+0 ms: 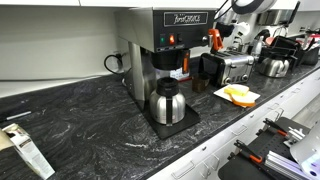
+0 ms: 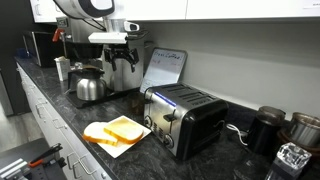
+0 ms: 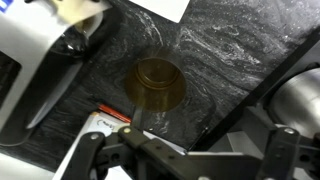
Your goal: Put the brown glass in front of the toaster
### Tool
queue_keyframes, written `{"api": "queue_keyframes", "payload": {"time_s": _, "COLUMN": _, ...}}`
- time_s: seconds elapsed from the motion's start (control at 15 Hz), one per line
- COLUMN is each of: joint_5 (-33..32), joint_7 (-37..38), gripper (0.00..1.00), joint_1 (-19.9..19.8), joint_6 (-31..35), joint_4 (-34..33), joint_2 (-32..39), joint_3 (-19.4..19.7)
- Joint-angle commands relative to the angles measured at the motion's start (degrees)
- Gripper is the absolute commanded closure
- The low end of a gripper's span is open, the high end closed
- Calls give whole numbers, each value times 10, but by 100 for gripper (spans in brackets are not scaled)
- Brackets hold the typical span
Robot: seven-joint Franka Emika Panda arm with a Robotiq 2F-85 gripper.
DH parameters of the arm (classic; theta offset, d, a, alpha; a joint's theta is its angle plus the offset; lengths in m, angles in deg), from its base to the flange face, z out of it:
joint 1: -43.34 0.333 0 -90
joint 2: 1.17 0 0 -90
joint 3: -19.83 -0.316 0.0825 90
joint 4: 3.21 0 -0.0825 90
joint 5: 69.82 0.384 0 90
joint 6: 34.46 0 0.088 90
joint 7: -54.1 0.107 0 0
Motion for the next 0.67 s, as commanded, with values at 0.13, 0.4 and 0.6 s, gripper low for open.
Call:
{"api": "queue_keyframes", "payload": {"time_s": 0.13, "joint_5": 45, "joint_7": -129, "gripper": 0, "joint_1": 12, "joint_6": -43, "joint_4": -64, "joint_2": 98, "joint_3": -7}}
{"api": "queue_keyframes", "payload": {"time_s": 0.4, "joint_5": 34, "joint_7": -106, "gripper": 0, "joint_1": -2, "joint_6": -19, "joint_4": -52, "joint_2": 107, "joint_3": -23}}
{"api": "queue_keyframes", "payload": {"time_s": 0.6, "joint_5": 34, "joint_7": -107, "gripper": 0, "joint_1": -2, "joint_6": -28, "joint_4": -58, "joint_2": 106, "joint_3": -23}}
